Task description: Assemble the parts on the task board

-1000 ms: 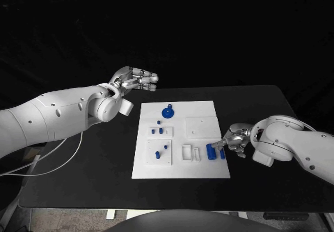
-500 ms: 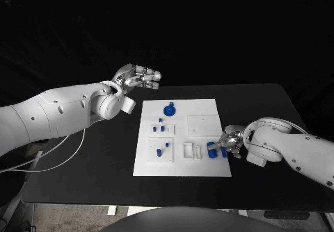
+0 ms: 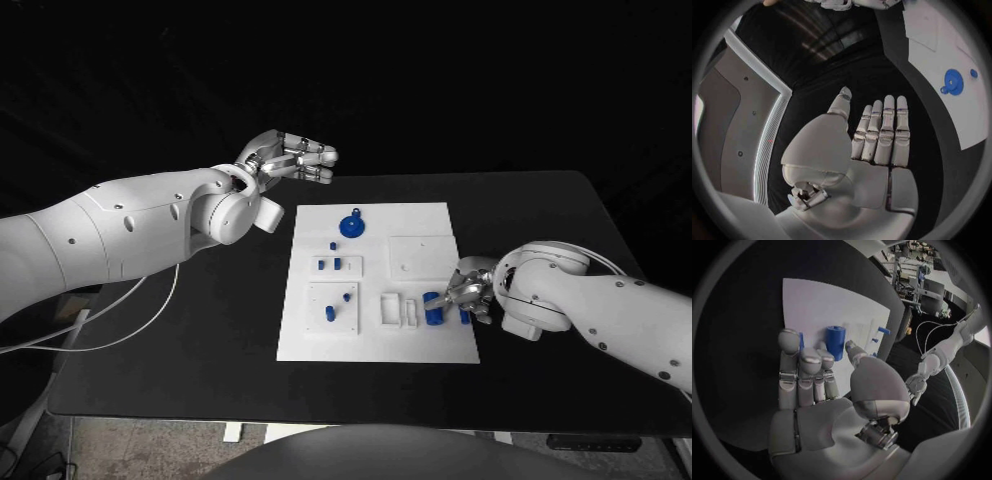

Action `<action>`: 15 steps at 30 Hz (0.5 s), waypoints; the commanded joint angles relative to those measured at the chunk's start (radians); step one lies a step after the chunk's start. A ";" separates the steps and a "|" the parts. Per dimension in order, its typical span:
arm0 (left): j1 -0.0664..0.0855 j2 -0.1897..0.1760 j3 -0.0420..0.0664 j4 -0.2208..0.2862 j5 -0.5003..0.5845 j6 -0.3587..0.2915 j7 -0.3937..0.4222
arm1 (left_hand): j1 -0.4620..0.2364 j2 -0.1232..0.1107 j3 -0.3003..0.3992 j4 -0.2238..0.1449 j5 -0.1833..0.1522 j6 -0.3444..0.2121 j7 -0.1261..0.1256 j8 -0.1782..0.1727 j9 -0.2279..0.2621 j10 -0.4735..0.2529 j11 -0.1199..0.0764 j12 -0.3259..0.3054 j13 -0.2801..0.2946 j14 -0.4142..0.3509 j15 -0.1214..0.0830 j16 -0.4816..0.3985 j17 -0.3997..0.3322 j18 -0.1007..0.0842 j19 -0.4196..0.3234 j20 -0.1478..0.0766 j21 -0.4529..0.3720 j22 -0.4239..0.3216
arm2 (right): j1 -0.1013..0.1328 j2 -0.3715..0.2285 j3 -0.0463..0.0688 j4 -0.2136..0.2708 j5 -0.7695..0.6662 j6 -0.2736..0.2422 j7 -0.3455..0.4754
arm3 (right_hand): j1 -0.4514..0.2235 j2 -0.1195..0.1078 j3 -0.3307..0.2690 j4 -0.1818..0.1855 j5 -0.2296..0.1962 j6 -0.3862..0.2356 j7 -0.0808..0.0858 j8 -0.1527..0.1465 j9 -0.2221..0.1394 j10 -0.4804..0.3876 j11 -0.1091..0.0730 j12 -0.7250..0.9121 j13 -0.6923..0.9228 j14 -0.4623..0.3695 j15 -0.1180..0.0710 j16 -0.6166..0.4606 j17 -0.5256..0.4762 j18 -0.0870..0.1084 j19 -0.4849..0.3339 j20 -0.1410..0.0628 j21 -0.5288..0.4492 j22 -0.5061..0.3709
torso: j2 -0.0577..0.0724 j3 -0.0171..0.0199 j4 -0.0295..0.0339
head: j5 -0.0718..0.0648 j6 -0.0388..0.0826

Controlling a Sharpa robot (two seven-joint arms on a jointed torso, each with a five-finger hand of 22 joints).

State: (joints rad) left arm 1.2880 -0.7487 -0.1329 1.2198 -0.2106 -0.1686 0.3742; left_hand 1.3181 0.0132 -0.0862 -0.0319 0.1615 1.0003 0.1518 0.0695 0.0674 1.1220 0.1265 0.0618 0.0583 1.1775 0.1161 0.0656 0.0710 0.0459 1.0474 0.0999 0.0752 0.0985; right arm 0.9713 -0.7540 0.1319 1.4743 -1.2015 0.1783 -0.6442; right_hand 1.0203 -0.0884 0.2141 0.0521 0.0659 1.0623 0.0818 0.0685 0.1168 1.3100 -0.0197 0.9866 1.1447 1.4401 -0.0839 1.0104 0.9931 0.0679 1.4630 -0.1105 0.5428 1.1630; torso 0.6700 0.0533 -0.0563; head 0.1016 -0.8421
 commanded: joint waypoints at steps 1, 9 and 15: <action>0.000 0.004 0.001 0.002 0.007 0.004 -0.007 | -0.004 0.001 0.004 0.003 -0.004 -0.007 -0.002 0.004 0.001 -0.002 0.005 0.001 0.001 0.003 0.000 -0.003 -0.001 0.000 0.004 0.002 0.003 -0.001 | -0.013 0.009 -0.016 -0.011 -0.014 0.026 -0.010 | 0.006 -0.004 0.002 -0.005 -0.003 -0.002 0.005 -0.004 -0.006 0.003 0.005 -0.002 0.002 0.007 0.001 -0.001 0.003 0.015 0.021 0.006 -0.003 0.002 | 0.001 -0.0006 0.0003 | 0.000 -0.001; 0.001 0.011 0.001 0.000 0.007 0.005 -0.015 | -0.003 0.002 0.006 0.001 -0.004 -0.008 -0.001 0.004 0.001 -0.004 0.006 0.000 0.001 0.002 0.001 -0.003 -0.001 0.000 0.004 0.002 0.003 -0.003 | -0.013 0.030 -0.035 -0.016 0.019 0.012 -0.010 | 0.009 0.006 -0.003 -0.032 0.044 0.006 0.003 -0.005 -0.005 0.005 0.003 0.003 0.005 0.007 0.000 0.004 0.010 0.014 0.024 0.005 0.001 0.012 | 0.001 0.0000 0.0001 | 0.003 -0.003; 0.001 0.013 0.001 -0.001 0.007 0.006 -0.019 | -0.003 0.002 0.006 0.001 -0.004 -0.008 -0.001 0.004 0.001 -0.004 0.006 0.000 0.001 0.002 0.001 -0.003 -0.001 0.000 0.004 0.002 0.003 -0.003 | -0.013 0.038 -0.046 -0.017 0.041 0.034 -0.020 | 0.006 0.007 -0.006 -0.036 0.045 0.006 0.003 -0.005 -0.006 0.005 0.003 0.004 0.006 0.007 0.000 0.006 0.012 0.014 0.024 0.005 0.001 0.015 | 0.001 0.0000 0.0000 | 0.006 -0.006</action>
State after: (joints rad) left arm 1.2882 -0.7384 -0.1328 1.2184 -0.2103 -0.1690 0.3569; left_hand 1.3182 0.0132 -0.0862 -0.0320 0.1615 1.0003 0.1517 0.0695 0.0674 1.1220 0.1265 0.0618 0.0583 1.1775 0.1161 0.0655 0.0711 0.0458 1.0473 0.1000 0.0752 0.0958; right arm 0.9756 -0.7179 0.0997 1.4641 -1.1876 0.1619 -0.6407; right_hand 1.0244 -0.0843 0.2067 0.0226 0.1047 1.0711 0.0816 0.0677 0.4861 1.3115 -0.0179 0.9866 1.1500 1.4400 -0.0839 1.0104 1.0041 0.0681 1.4630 -0.1105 0.5428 1.1768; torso 0.6707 0.0533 -0.0563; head 0.1057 -0.8466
